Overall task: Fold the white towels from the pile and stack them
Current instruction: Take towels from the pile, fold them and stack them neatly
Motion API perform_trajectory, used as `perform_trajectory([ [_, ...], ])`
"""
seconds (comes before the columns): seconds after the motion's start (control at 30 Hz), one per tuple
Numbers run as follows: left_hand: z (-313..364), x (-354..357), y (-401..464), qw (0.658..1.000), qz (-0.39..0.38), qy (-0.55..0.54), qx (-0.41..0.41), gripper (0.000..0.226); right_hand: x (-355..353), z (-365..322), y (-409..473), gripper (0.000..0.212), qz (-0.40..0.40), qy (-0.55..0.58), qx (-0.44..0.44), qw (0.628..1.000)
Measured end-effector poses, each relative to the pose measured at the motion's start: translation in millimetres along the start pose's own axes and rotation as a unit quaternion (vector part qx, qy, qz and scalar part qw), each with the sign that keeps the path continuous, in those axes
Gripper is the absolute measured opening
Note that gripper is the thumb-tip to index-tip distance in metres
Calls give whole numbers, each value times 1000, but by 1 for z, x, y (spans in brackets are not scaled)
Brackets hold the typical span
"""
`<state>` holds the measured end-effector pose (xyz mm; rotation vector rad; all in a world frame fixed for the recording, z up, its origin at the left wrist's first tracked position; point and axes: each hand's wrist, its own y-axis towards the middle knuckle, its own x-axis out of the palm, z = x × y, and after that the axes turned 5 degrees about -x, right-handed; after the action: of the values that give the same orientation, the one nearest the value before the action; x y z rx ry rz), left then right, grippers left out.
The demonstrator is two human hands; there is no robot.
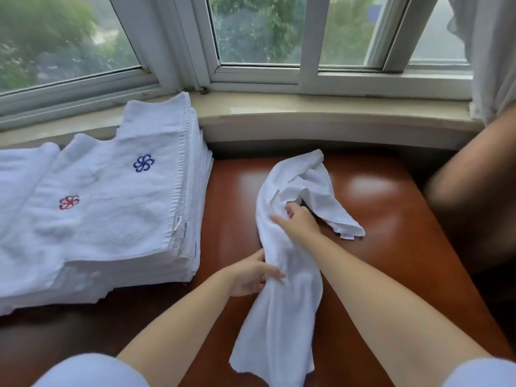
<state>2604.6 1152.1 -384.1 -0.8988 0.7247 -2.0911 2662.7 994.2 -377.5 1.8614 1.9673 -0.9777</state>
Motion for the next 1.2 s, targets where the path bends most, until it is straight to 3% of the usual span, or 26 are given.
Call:
perform_trajectory([
  [0.07, -9, -1, -1, 999, -20, -48, -15, 57, 6, 3, 1, 14, -22, -118, 1, 993],
  [0.1, -12, -2, -1, 995, -2, -98, -14, 44, 10, 4, 3, 20, 12, -113, -4, 993],
  [0.17, -15, -5, 2, 968, 94, -234, -3, 24, 14, 4, 3, 15, 129, 68, 23, 989],
  [0.2, -15, -6, 4, 951, 158, -266, 5, 21, 12, 3, 2, 9, 201, 186, 56, 960],
  [0.27, -12, -6, 8, 938, 270, -217, -4, 16, 2, 11, 0, 14, 312, 324, 118, 885],
  [0.3, -10, -6, 12, 937, 309, -162, -13, 21, -7, 23, -3, 17, 334, 336, 140, 870],
  [0.37, -4, 1, 19, 928, 361, -91, -8, 20, -29, 54, -17, 21, 330, 252, 166, 895],
  [0.43, 7, 14, 27, 913, 379, -150, 21, 13, -49, 94, -37, 25, 281, 89, 215, 931],
  [0.53, 16, 28, 43, 927, 322, -192, -10, 13, -63, 142, -65, 40, 196, -59, 337, 919],
  [0.57, 17, 34, 48, 944, 277, -174, -42, 9, -65, 149, -69, 44, 178, -52, 357, 916],
  [0.67, 18, 49, 60, 977, 118, -86, -157, 48, -66, 156, -73, 42, 150, -10, 339, 929],
  [0.73, 21, 62, 68, 979, 73, 15, -189, 59, -66, 154, -72, 38, 141, 40, 313, 939],
  [0.83, 26, 85, 75, 970, 52, 130, -200, 53, -67, 154, -72, 36, 139, 124, 293, 938],
  [0.93, 36, 94, 66, 979, 100, 103, -145, 63, -72, 154, -73, 36, 147, 180, 284, 930],
  [1.03, 58, 82, 47, 992, 116, -19, -32, 50, -90, 145, -68, 36, 218, 252, 272, 903],
  [1.13, 90, 59, 17, 977, 147, -126, 89, 56, -124, 119, -53, 43, 312, 340, 218, 860],
  [1.2, 114, 47, -4, 957, 176, -178, 144, 52, -149, 90, -41, 35, 347, 380, 161, 842],
])
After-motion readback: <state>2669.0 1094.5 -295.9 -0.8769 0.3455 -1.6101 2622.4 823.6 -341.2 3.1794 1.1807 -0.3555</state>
